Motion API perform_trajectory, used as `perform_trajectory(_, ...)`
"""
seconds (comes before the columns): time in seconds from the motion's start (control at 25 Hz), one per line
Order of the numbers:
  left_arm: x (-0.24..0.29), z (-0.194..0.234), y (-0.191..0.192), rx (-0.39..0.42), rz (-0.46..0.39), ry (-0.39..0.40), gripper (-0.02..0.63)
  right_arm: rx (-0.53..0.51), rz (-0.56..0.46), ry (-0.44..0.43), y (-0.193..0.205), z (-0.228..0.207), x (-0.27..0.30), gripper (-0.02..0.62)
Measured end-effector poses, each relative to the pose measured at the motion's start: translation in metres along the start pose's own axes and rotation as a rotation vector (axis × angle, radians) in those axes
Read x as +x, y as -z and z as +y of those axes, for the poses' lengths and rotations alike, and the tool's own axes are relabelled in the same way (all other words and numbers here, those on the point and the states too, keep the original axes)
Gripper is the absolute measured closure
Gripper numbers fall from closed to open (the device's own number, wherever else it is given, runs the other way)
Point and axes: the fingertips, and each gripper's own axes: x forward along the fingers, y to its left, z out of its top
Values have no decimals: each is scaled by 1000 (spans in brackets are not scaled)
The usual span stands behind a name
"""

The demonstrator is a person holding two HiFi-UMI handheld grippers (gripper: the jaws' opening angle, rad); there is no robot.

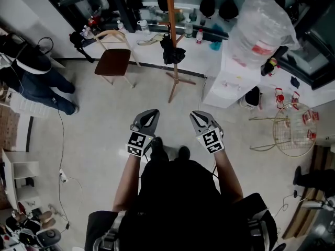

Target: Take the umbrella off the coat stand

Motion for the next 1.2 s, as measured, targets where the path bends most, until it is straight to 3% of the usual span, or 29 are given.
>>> perform_trajectory(0.52, 13, -9, -7, 9, 9, 10, 471, 34, -32, -21, 2, -12, -2, 394)
perform_trajectory(0.84, 17, -17, -11, 11, 25, 4, 431, 44, -40, -67, 7, -13, -5, 306)
perform_trajectory(1.2, 24, -23, -5, -2, 44, -20, 420, 36, -45, -93, 14, -18, -9, 298)
